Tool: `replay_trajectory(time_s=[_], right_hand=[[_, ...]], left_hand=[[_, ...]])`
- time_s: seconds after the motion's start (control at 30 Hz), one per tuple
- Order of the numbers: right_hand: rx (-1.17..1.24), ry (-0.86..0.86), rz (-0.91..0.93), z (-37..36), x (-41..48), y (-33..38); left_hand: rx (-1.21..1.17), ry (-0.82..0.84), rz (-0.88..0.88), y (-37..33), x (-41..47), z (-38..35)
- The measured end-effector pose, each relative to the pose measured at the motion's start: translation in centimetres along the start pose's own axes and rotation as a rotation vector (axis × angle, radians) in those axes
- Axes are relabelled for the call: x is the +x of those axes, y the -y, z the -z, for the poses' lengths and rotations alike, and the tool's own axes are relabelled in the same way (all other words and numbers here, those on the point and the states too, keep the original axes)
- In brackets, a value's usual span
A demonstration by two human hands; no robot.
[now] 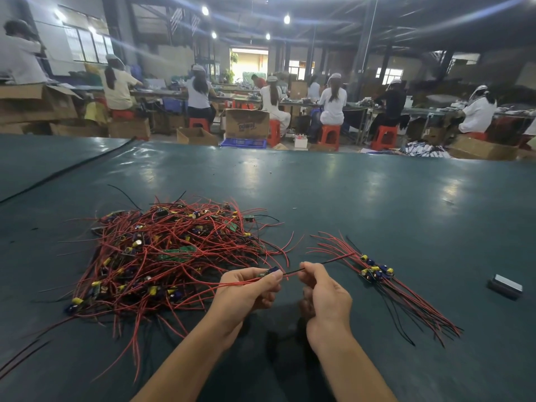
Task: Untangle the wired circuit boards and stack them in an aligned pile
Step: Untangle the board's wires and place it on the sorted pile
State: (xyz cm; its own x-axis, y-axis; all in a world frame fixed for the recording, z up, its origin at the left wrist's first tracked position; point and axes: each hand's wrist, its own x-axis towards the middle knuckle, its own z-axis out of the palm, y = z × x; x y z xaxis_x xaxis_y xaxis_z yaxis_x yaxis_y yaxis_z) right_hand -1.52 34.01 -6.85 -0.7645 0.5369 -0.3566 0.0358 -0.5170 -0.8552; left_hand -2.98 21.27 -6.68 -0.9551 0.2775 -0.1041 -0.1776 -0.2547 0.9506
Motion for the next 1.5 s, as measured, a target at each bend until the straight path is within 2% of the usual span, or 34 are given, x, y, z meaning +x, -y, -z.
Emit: replay_trajectory(time_s=[0.4, 0.6, 0.73, 1.0, 1.23, 1.33, 1.5], right_hand=[[0.223, -0.090, 0.014, 1.7, 1.6, 2.6], [0.295, 0.029, -0.039, 1.6, 1.6, 2.5], [0.339, 0.079, -0.097, 2.1, 1.5, 2.6], [0.119, 0.064, 0.096, 1.6, 0.7, 1.7], [-0.162, 0.257, 0.220, -0.2, -2.1, -1.3], [-0.200, 0.355, 0.305, -1.0, -3.1, -2.5], [-0.160, 0.263, 0.254, -1.1, -3.3, -2.4]], left_hand=[[-0.017, -0.003, -0.006, -0.6, 0.2, 0.5], [-0.039, -0.019, -0.016, -1.0, 0.4, 1.2], [-0.046, 0.030, -0.002, -1.1, 0.4, 1.5], [-0.179, -0.046, -0.018, -0.5, 0.7, 1.8], [-0.191, -0.045, -0.051, 0.1, 0.8, 1.1], [-0.127, -0.010, -0.054, 0.2, 0.5, 1.1], [-0.079, -0.018, -0.057, 0.2, 0.4, 1.1]])
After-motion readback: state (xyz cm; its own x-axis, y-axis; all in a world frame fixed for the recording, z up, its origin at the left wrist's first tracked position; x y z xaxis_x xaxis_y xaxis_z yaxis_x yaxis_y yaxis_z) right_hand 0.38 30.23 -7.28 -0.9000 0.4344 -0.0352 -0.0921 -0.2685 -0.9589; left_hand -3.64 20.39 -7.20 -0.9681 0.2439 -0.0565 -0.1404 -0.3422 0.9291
